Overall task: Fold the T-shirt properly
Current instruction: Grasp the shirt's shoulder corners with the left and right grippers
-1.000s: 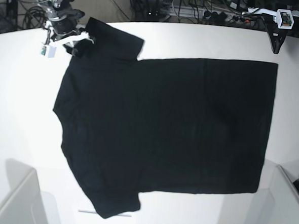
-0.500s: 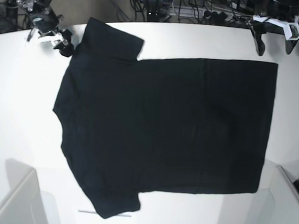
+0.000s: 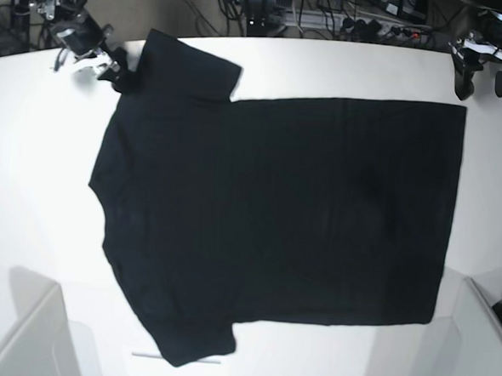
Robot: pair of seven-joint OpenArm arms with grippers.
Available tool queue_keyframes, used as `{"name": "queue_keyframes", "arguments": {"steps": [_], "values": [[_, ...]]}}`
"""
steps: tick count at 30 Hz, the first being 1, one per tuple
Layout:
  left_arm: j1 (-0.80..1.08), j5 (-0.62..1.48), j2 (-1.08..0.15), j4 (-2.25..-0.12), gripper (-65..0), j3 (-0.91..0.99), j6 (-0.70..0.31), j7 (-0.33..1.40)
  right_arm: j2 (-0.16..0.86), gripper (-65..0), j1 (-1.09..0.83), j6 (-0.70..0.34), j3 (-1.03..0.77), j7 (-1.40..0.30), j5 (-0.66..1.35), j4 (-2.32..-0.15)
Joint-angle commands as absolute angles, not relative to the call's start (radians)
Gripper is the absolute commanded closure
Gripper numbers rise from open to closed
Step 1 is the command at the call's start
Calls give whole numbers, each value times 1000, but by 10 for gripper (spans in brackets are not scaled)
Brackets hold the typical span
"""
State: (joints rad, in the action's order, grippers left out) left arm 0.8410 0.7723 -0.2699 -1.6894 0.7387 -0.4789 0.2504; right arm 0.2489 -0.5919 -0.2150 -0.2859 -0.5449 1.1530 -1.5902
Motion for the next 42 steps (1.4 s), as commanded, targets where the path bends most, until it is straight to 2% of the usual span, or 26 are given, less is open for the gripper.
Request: {"name": "queue_keyframes", "arguments": {"steps": [1, 4, 8, 16, 18, 21, 22, 30, 42], "values": [[829, 782, -271, -1682, -569, 783, -495, 275, 251, -321, -602, -199, -268, -584, 1102, -1592], [736, 779, -251, -1639, -569, 911, -588, 456, 239, -318, -602, -199, -240, -582, 1056, -1590], [650, 773, -251, -1600, -569, 1023, -668, 605, 208, -314, -602, -199, -239, -587, 1009, -1590], [595, 773, -252, -1561, -569, 1024, -673, 624, 179, -296, -607, -199, -236, -588, 964, -1590], [584, 773, -252, -1534, -569, 1020, -673, 624, 180, -218, -607, -199, -237, -588, 964, -1590], [582, 773, -257, -1514, -569, 955, -673, 621, 183, -24, -605, -199, -237, -588, 964, -1590], [581, 773, -257, -1512, -569, 941, -673, 621, 183, 0, -604, -199, -237, -588, 964, -1590], [496, 773, -254, -1414, -569, 920, -671, 625, 185, 0, -602, -199, -239, -608, 964, -1590], [412, 776, -252, -1299, -569, 765, -671, 625, 185, 0, -602, -199, -245, -608, 964, -1590]]}}
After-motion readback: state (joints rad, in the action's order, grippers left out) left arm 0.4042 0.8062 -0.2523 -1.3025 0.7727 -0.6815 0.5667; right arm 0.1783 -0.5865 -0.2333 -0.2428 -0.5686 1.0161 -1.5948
